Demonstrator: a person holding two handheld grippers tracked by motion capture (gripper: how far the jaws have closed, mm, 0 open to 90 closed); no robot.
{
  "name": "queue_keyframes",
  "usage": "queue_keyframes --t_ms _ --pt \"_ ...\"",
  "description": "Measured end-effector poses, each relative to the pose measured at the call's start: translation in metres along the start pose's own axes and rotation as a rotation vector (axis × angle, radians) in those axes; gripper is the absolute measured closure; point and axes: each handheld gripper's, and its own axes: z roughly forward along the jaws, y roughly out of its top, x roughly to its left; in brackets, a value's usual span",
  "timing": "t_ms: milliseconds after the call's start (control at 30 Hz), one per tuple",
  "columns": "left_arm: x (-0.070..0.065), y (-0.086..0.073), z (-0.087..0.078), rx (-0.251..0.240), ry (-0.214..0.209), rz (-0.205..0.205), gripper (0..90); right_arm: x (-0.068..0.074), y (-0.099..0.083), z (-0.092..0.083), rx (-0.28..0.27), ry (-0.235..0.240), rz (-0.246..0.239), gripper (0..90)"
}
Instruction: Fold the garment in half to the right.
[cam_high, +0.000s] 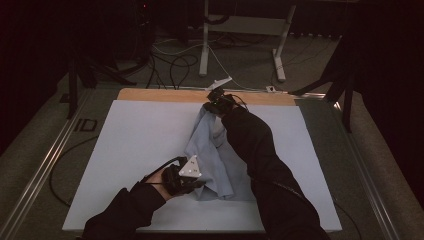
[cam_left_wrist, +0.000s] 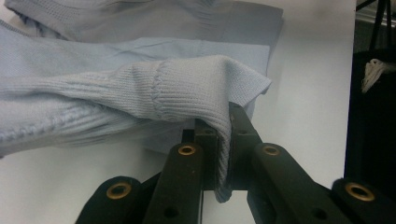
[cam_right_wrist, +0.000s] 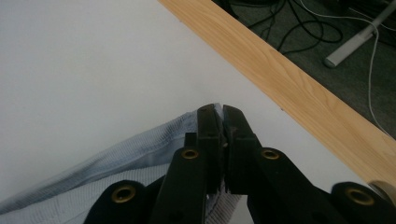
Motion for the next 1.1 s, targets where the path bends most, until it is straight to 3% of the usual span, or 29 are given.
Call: queue_keyframes --t_ms 167,567,1100 --pt "0.0 0.005 0.003 0.004 -0.011 0.006 87.4 -0.007 -0.006 -0.004 0.002 -0.005 0.014 87.2" --pt "-0.005 0.028 0.019 0.02 -0.05 0.075 87.3 -0.024 -0.019 -0.017 -0.019 -0.004 0.031 87.2" --pt "-0.012 0.056 0.053 0.045 -0.1 0.129 87.3 -0.05 -0.043 -0.029 -0.054 0.018 0.082 87.0"
